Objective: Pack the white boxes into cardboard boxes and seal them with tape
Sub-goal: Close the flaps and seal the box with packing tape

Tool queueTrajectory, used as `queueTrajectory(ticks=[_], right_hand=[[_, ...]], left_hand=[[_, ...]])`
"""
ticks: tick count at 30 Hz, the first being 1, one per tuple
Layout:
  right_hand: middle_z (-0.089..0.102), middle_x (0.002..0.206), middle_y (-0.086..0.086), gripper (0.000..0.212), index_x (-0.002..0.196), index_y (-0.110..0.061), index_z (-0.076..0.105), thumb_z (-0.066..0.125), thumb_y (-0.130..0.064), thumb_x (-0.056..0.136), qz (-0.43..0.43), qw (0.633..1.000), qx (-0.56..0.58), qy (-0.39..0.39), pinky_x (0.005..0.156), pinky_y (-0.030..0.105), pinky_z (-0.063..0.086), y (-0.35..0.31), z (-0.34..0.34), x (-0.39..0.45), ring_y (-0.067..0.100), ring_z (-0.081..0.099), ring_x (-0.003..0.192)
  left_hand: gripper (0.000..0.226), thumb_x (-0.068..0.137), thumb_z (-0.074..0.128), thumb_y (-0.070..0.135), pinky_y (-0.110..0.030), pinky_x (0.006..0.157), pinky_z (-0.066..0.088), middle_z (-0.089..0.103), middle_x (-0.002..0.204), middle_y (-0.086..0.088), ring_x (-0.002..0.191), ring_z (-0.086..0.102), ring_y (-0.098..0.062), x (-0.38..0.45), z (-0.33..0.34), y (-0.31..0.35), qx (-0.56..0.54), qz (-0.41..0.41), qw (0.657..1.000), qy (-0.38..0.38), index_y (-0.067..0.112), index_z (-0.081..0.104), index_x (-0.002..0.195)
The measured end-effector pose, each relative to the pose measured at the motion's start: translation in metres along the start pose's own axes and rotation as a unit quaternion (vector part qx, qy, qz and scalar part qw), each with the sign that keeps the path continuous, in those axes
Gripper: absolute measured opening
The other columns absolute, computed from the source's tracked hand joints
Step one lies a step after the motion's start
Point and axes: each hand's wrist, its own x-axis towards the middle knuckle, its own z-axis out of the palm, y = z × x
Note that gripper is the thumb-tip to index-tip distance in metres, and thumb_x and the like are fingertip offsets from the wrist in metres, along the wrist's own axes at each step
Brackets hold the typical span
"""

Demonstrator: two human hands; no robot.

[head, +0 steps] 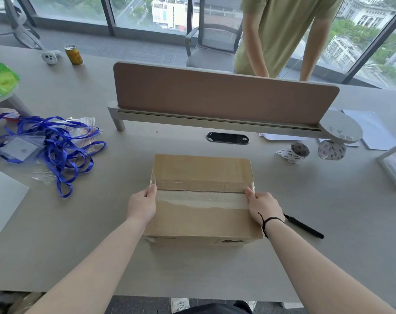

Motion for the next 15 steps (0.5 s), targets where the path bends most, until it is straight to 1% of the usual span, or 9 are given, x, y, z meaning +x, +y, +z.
queueTrajectory(ticks=[3,4,5,6,7,9,11,13,15], right_hand=[[0.066,0.087,0.005,0.061,0.085,-0.015,0.064,0.035,-0.068,0.097,0.012,0.999,0.021,-0.024,0.068,0.034,0.045,0.0,0.001,-0.006,0.028,0.062,0.085],[0.066,0.09,0.006,0.064,0.094,-0.013,0.065,0.036,-0.07,0.095,0.024,0.997,0.057,-0.041,0.074,0.036,0.05,0.003,0.003,-0.008,0.028,0.062,0.088],[0.066,0.095,0.005,0.066,0.103,-0.012,0.065,0.038,-0.072,0.094,0.044,0.991,0.11,-0.068,0.081,0.04,0.053,0.007,0.007,-0.013,0.029,0.063,0.093],[0.066,0.103,0.004,0.065,0.111,-0.015,0.063,0.042,-0.073,0.092,0.071,0.978,0.167,-0.1,0.084,0.044,0.055,0.012,0.01,-0.02,0.03,0.062,0.1],[0.064,0.111,0.001,0.062,0.115,-0.02,0.06,0.046,-0.075,0.09,0.101,0.961,0.219,-0.133,0.082,0.047,0.056,0.017,0.011,-0.029,0.031,0.061,0.106],[0.062,0.118,-0.003,0.057,0.118,-0.029,0.059,0.055,-0.076,0.085,0.134,0.93,0.293,-0.178,0.08,0.053,0.06,0.026,0.015,-0.041,0.029,0.059,0.113],[0.064,0.116,-0.005,0.05,0.116,-0.032,0.061,0.063,-0.07,0.084,0.132,0.913,0.34,-0.182,0.082,0.056,0.061,0.031,0.017,-0.045,0.024,0.062,0.108],[0.066,0.113,-0.002,0.044,0.116,-0.03,0.063,0.065,-0.063,0.088,0.119,0.908,0.366,-0.168,0.085,0.057,0.06,0.032,0.019,-0.044,0.025,0.066,0.101],[0.068,0.113,0.001,0.043,0.118,-0.027,0.063,0.064,-0.059,0.09,0.108,0.908,0.372,-0.158,0.084,0.057,0.061,0.031,0.021,-0.043,0.03,0.068,0.099]], left_hand=[[0.039,0.104,0.046,0.044,-0.029,0.09,0.04,0.067,0.114,0.003,0.118,0.055,-0.026,-0.004,-0.005,-0.004,-0.002,-0.002,1.0,-0.015,0.018,0.071,0.119],[0.04,0.103,0.046,0.048,-0.03,0.09,0.041,0.066,0.115,0.0,0.118,0.054,-0.026,-0.008,-0.007,-0.007,0.004,-0.005,1.0,-0.027,0.019,0.071,0.117],[0.044,0.102,0.047,0.051,-0.032,0.092,0.04,0.064,0.117,0.0,0.118,0.054,-0.025,-0.012,-0.008,-0.011,0.015,-0.013,0.999,-0.043,0.018,0.068,0.121],[0.048,0.099,0.049,0.055,-0.033,0.095,0.04,0.062,0.119,0.001,0.116,0.055,-0.023,-0.017,-0.01,-0.015,0.018,-0.025,0.998,-0.057,0.018,0.064,0.127],[0.048,0.097,0.053,0.057,-0.034,0.095,0.04,0.062,0.115,0.005,0.11,0.057,-0.019,-0.022,-0.011,-0.021,0.005,-0.04,0.996,-0.073,0.021,0.061,0.127],[0.039,0.09,0.061,0.061,-0.039,0.091,0.047,0.065,0.109,0.013,0.1,0.06,-0.014,-0.029,-0.011,-0.031,-0.042,-0.074,0.991,-0.1,0.032,0.062,0.116],[0.035,0.083,0.067,0.064,-0.045,0.084,0.058,0.066,0.113,0.014,0.106,0.063,-0.022,-0.034,-0.012,-0.035,-0.077,-0.102,0.985,-0.113,0.04,0.062,0.108],[0.037,0.08,0.073,0.062,-0.049,0.075,0.062,0.067,0.117,0.012,0.112,0.063,-0.023,-0.034,-0.013,-0.035,-0.113,-0.117,0.979,-0.12,0.041,0.063,0.108],[0.039,0.079,0.077,0.055,-0.049,0.074,0.063,0.068,0.12,0.008,0.113,0.065,-0.022,-0.033,-0.014,-0.035,-0.139,-0.125,0.974,-0.128,0.038,0.065,0.112]])
